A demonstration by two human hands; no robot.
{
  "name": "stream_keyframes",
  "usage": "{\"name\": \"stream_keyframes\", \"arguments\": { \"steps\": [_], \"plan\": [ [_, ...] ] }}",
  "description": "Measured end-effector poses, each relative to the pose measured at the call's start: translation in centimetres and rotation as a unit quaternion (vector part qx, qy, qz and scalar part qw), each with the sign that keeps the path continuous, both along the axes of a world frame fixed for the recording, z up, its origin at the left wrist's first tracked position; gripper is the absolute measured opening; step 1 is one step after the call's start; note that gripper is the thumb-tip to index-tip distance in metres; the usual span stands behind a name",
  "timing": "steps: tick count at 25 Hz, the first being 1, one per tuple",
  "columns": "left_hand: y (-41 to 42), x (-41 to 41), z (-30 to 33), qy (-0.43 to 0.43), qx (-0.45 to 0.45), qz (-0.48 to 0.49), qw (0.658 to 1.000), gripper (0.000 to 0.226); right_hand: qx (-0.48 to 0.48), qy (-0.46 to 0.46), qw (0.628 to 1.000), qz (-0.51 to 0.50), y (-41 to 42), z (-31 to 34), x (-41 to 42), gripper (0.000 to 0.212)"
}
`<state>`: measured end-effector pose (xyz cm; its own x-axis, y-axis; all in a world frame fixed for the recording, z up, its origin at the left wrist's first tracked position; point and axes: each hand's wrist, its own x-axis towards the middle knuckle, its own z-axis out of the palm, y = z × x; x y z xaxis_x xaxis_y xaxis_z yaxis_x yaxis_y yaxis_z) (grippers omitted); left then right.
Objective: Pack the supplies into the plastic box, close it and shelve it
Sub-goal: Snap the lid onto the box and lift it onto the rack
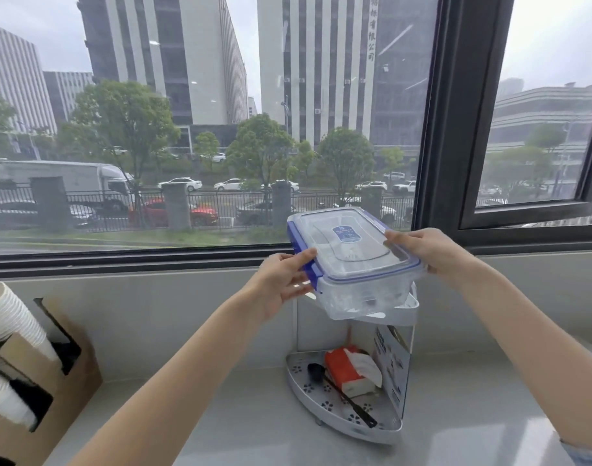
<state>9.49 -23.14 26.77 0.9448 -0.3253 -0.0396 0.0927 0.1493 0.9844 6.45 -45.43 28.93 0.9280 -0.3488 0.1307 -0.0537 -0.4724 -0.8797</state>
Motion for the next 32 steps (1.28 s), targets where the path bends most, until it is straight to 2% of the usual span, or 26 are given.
{"name": "stream_keyframes", "arguments": {
  "steps": [3, 6, 11, 15, 23, 28, 32],
  "plan": [
    [-2.2, 1.1, 0.3, -0.001, -0.002, -0.006, 1.0, 0.034, -0.004, -0.026, 1.0, -0.005, -1.8, 0.8, 2.2, 0.038],
    [-3.7, 2.1, -0.1, 0.01, -0.012, -0.011, 1.0, 0.039, -0.028, -0.023, 0.999, -0.014, -2.8, 0.9, 4.0, 0.037],
    [-5.7, 3.8, -1.5, 0.038, -0.015, -0.011, 0.999, 0.035, -0.06, -0.025, 0.998, -0.019, -4.4, -0.2, 7.5, 0.033],
    [-6.5, 5.1, -2.5, 0.045, -0.013, -0.001, 0.999, 0.022, -0.048, -0.041, 0.998, -0.007, -5.2, -1.0, 10.0, 0.028],
    [-6.2, 6.7, -3.7, 0.03, -0.009, 0.023, 0.999, 0.026, -0.014, -0.033, 0.999, 0.037, -5.2, -1.9, 12.6, 0.03],
    [-6.2, 6.6, -5.4, 0.05, 0.029, 0.009, 0.998, 0.037, -0.057, 0.012, 0.997, 0.054, -5.1, -4.0, 12.9, 0.029],
    [-6.0, 6.6, -6.4, 0.029, 0.062, 0.017, 0.998, 0.031, -0.159, 0.022, 0.987, 0.03, -5.0, -5.1, 13.5, 0.031]
  ]
}}
